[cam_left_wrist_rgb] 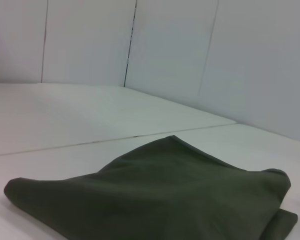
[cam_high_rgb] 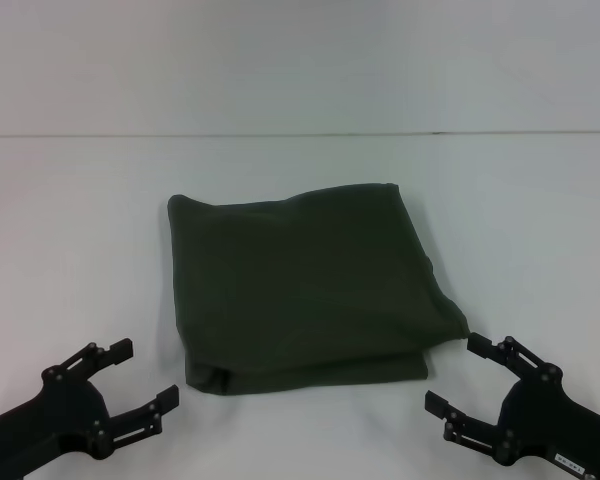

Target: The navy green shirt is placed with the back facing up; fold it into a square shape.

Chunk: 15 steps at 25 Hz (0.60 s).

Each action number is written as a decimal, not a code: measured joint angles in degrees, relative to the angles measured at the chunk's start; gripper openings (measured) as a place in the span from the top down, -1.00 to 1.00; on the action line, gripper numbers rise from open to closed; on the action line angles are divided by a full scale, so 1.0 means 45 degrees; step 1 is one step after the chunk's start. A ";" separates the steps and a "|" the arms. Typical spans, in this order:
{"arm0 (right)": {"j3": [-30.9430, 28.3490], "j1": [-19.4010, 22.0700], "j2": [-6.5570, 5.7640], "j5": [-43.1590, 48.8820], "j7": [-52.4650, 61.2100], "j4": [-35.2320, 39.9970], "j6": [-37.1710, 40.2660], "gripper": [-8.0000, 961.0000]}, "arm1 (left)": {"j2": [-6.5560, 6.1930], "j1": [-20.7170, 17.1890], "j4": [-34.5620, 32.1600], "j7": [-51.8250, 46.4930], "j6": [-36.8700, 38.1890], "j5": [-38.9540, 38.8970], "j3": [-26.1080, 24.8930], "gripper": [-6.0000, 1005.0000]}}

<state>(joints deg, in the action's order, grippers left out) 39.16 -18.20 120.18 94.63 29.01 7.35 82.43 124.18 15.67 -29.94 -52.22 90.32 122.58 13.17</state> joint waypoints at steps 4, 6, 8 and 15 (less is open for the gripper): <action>-0.0009 -0.0086 0.0008 0.0001 -0.0001 -0.0006 -0.0046 -0.96 | -0.0001 0.0035 0.0007 0.0000 -0.0015 0.0006 0.0019 -0.83; -0.0035 -0.0130 0.0011 0.0002 -0.0001 -0.0009 -0.0068 -0.96 | -0.0012 0.0068 0.0009 0.0002 -0.0039 0.0007 0.0046 -0.83; -0.0092 -0.0179 0.0012 0.0005 -0.0002 -0.0012 -0.0089 -0.96 | -0.0015 0.0114 0.0026 0.0002 -0.0083 0.0007 0.0052 -0.83; -0.0128 -0.0262 0.0013 0.0008 -0.0002 -0.0034 -0.0103 -0.96 | -0.0014 0.0173 0.0108 -0.0023 -0.0131 -0.0017 0.0052 -0.83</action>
<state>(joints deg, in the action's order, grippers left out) 38.58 -19.38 120.23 94.66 29.00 7.19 81.97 124.12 16.45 -29.45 -52.33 89.72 122.50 13.41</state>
